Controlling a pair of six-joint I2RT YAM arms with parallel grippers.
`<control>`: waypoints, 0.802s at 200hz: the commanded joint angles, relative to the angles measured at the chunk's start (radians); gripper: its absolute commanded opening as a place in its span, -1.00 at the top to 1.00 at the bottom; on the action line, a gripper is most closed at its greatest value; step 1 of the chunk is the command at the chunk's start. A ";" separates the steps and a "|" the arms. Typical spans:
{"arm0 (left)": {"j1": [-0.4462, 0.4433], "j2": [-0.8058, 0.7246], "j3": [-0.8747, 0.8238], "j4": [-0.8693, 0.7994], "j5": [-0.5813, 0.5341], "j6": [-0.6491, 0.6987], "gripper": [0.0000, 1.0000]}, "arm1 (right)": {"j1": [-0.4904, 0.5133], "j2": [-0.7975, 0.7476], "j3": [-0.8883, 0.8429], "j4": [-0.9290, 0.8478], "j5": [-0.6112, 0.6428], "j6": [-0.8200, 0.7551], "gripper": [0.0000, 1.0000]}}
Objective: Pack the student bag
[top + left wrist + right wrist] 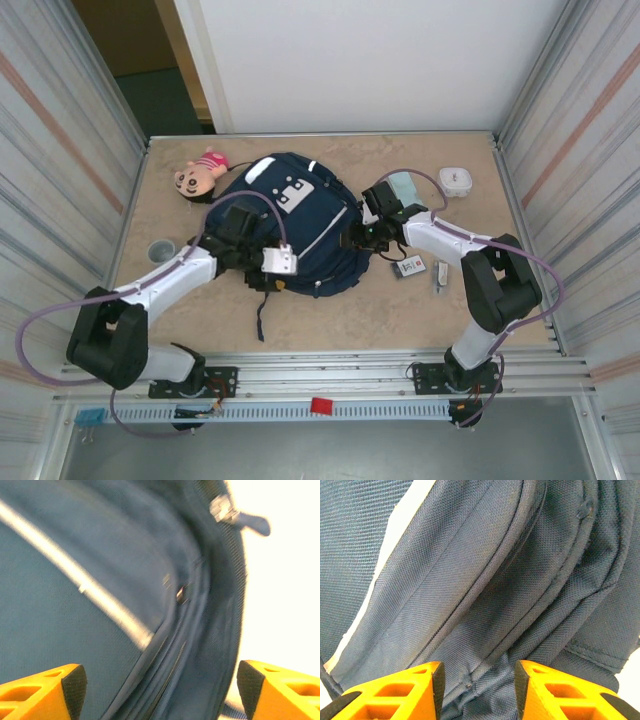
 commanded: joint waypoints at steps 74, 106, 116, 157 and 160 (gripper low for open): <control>-0.132 0.028 -0.124 0.156 -0.145 -0.189 0.37 | -0.020 -0.124 0.003 -0.026 -0.028 -0.022 0.17; -0.132 -0.034 -0.139 0.211 -0.074 -0.303 0.89 | -0.021 -0.225 -0.011 -0.044 -0.021 -0.011 0.16; -0.132 -0.046 -0.146 0.226 -0.058 -0.332 0.97 | -0.019 -0.262 -0.021 -0.051 -0.020 -0.003 0.16; -0.132 -0.067 -0.163 0.285 -0.011 -0.426 1.00 | 0.016 -0.438 -0.095 -0.069 0.020 0.049 0.16; -0.132 -0.066 -0.163 0.287 -0.011 -0.429 1.00 | 0.021 -0.451 -0.101 -0.073 0.024 0.053 0.16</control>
